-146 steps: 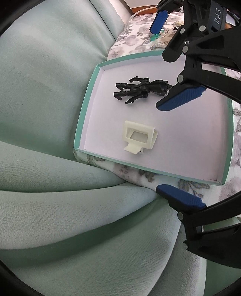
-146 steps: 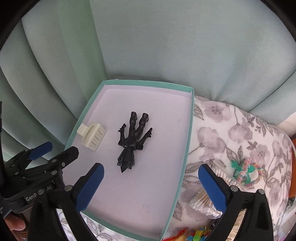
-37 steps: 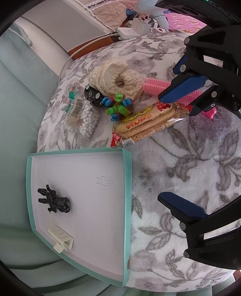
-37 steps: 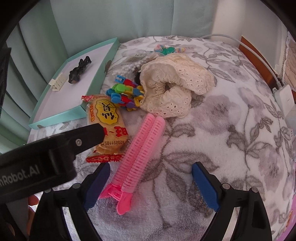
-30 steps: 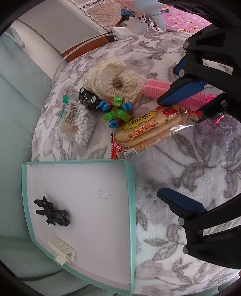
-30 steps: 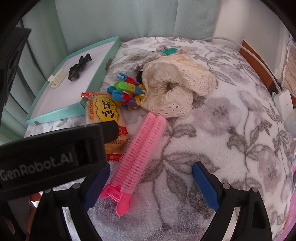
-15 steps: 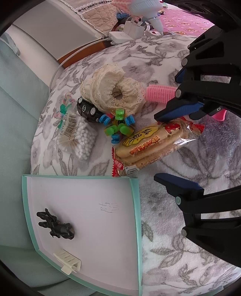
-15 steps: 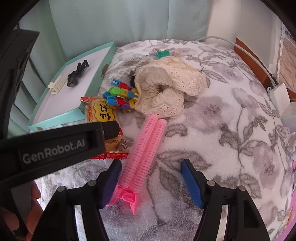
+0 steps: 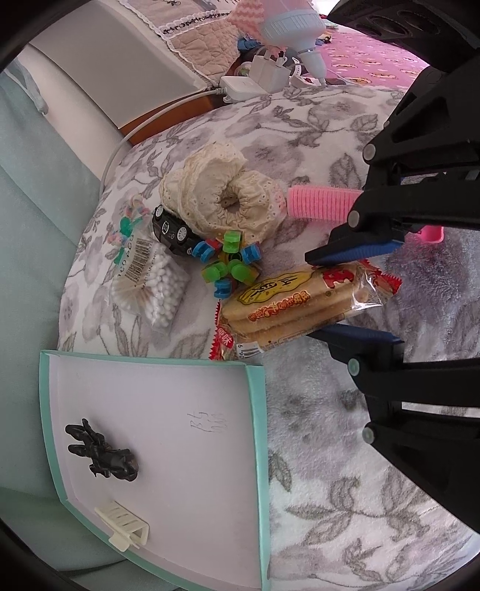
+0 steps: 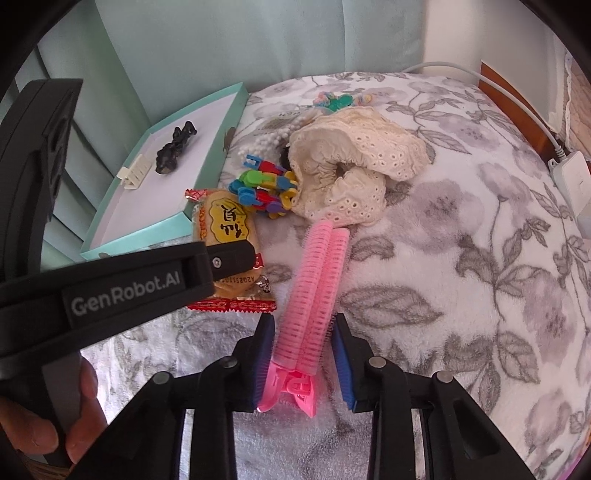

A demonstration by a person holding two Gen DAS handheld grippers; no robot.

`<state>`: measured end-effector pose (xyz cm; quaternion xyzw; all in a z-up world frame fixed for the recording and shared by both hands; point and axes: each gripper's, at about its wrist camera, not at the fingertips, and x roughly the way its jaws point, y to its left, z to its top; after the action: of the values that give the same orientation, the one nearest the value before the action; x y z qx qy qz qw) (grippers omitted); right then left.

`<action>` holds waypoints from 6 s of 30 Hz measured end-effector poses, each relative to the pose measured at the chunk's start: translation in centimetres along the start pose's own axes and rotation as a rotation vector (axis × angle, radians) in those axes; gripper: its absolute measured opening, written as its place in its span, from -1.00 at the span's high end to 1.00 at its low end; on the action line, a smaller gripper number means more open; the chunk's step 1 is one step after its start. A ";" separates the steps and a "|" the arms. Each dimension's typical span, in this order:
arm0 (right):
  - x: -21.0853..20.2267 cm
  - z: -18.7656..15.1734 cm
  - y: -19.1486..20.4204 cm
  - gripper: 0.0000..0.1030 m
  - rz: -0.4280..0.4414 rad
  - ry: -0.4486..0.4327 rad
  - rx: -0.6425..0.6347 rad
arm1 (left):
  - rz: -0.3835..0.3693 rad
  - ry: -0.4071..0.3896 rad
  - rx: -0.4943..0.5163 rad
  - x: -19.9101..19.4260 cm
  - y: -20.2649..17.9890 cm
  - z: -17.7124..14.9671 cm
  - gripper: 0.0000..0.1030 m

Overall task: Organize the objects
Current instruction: 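Grasp the pink hair roller with the right tool while the left tool grasps the snack bar, then carry the snack bar and pink roller over the box lid with both tools, then lower and release the pink roller with the right tool while the left tool releases the snack bar, then withdraw both open tools from the box lid toward the remaining items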

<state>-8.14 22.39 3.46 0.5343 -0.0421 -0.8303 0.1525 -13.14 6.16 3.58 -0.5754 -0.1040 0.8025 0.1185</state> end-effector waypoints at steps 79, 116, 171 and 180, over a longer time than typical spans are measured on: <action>-5.5 12.1 12.7 0.42 0.029 -0.171 -0.231 | 0.142 -0.300 -0.130 -15.0 12.9 3.3 0.54; 8.4 12.3 15.8 0.41 0.012 0.077 -0.285 | 0.140 -0.130 -0.216 -5.5 17.9 4.1 0.53; -0.3 11.8 12.9 -0.50 0.031 -0.037 -0.248 | 0.392 -0.222 -0.254 -11.2 16.0 1.3 -0.30; -0.3 11.4 12.4 -0.84 0.021 -0.037 -0.240 | 0.415 -0.250 -0.272 -11.9 16.2 0.5 -0.77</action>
<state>-15.68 9.66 11.40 0.4962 0.0490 -0.8375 0.2235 -11.01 -12.99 9.53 -0.4916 -0.1045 0.8531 -0.1402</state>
